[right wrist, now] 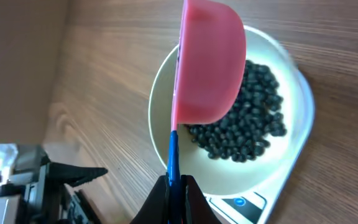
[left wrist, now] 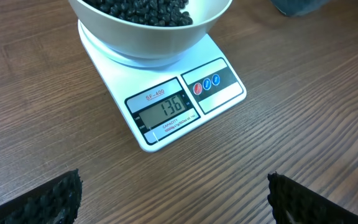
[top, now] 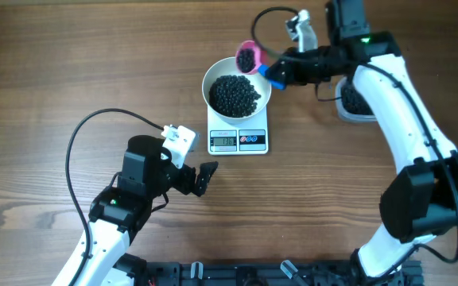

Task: Scoop item into bowl and weigh 150g on scale
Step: 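Move the scoop over the bowl and tip beans in slowly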

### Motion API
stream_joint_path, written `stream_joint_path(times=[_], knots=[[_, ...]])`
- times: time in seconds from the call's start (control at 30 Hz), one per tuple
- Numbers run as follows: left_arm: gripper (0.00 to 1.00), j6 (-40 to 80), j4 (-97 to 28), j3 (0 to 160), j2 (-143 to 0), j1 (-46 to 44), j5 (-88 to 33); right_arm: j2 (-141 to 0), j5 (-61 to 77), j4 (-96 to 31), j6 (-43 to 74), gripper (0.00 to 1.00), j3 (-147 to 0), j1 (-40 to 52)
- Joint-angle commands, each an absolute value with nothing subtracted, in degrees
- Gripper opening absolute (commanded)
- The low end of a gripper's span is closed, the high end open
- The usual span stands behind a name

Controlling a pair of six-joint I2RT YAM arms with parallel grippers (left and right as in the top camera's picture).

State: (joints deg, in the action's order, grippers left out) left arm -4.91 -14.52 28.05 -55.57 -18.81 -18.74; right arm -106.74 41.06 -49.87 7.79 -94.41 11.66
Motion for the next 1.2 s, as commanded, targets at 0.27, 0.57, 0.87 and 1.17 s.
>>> stream_joint_path(times=[0.27, 0.57, 0.87, 1.17], knots=[[1.0, -5.56, -14.41, 29.15, -55.53, -18.9, -18.59, -104.77, 26.2, -49.21, 12.91, 0.04, -95.35, 19.86], [1.0, -5.58, -14.39, 29.15, -55.53, -18.9, -18.59, -103.15, 11.31, -53.89, 15.51, 0.04, -96.14, 24.77], [1.0, -5.58, -14.41, 29.15, -55.53, -18.9, -18.59, -103.15, 4.84, -53.58, 10.37, 0.05, -96.14, 25.34], [1.0, -5.56, -14.39, 29.15, -55.53, -18.9, -18.59, -103.15, 6.0, -53.58, 5.23, 0.04, -96.12, 25.34]])
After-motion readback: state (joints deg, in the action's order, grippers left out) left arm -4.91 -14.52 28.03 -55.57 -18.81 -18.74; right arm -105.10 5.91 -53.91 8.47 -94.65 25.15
